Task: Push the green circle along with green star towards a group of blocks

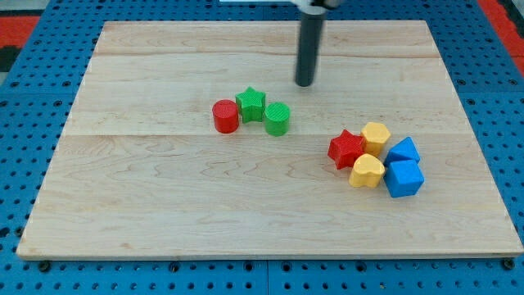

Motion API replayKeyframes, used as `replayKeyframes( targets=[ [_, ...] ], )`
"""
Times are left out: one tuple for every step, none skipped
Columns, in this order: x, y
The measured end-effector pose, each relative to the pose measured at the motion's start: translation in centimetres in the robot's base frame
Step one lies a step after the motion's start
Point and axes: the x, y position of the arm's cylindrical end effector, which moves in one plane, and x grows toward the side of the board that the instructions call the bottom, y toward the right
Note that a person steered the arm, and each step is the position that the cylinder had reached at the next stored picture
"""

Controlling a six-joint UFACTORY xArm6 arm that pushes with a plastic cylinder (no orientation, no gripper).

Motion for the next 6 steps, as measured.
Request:
replayKeyframes(
  targets=[
    [1.1,-5.5],
    [1.3,-8.2],
    [5.9,-1.9],
    [11.5,3.5],
    [12.3,3.0],
    [8.0,-1.8]
  ],
)
